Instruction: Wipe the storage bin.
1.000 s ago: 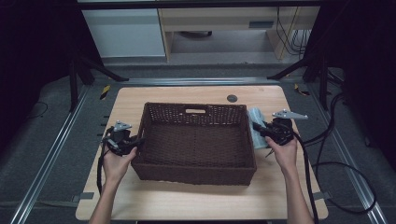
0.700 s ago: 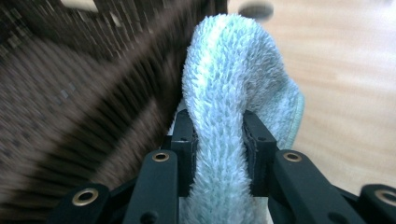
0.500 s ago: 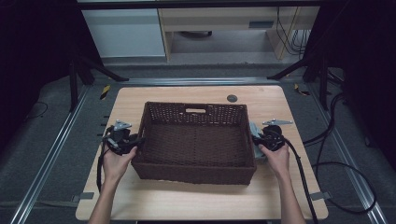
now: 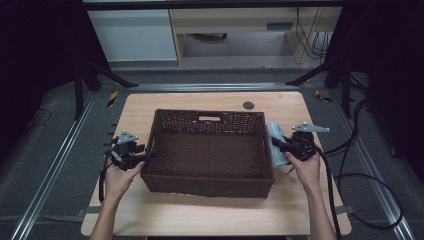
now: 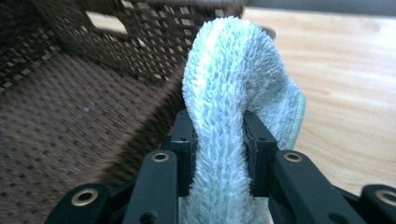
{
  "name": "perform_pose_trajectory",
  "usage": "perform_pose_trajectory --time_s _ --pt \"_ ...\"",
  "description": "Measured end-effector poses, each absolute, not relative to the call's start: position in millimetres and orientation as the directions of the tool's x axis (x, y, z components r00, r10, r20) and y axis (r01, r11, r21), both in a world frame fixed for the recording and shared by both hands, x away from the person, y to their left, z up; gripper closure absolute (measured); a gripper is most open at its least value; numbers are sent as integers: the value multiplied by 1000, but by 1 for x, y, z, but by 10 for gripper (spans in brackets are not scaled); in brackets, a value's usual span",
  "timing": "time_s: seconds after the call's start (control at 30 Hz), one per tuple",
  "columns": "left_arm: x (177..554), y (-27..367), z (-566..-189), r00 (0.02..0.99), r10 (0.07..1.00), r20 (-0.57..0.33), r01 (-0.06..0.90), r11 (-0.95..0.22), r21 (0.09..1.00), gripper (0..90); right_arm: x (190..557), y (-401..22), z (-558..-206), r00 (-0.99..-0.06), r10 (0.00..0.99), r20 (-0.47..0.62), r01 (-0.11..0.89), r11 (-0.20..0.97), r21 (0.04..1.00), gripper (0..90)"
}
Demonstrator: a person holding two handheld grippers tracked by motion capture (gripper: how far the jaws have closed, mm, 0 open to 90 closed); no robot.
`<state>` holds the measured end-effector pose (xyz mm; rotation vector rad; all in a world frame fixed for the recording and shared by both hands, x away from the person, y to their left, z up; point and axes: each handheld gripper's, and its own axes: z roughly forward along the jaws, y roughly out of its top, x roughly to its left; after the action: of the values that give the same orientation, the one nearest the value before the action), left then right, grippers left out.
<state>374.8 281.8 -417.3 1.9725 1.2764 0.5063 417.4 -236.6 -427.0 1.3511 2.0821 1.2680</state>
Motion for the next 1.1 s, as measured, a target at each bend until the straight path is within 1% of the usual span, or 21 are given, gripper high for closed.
perform_pose_trajectory --time_s 0.17,0.27,0.37,0.67,0.77,0.93,1.03,1.1 --pt "374 282 -422 449 891 -64 630 -266 729 523 405 -237 -418 -502 852 151 516 155 843 710" --pt "374 281 -423 450 891 -67 635 -267 725 596 402 -235 -420 -504 851 145 518 163 840 710" --pt "373 280 -423 438 896 -72 639 -254 726 627 402 -235 -428 -502 852 150 531 166 831 710" --pt "372 276 -422 400 915 -48 635 -239 735 681 408 -233 -451 -482 861 165 583 175 793 708" --pt "372 277 -422 389 920 -54 638 -226 736 688 411 -232 -458 -477 863 169 601 180 779 707" --pt "374 276 -421 381 924 -28 633 -239 737 693 415 -228 -473 -463 870 169 643 199 740 706" --pt "374 276 -421 375 927 -22 634 -239 735 694 416 -226 -475 -461 867 187 653 189 734 707" --pt "375 276 -421 366 931 -15 635 -237 735 694 416 -227 -471 -464 864 193 645 180 743 706"
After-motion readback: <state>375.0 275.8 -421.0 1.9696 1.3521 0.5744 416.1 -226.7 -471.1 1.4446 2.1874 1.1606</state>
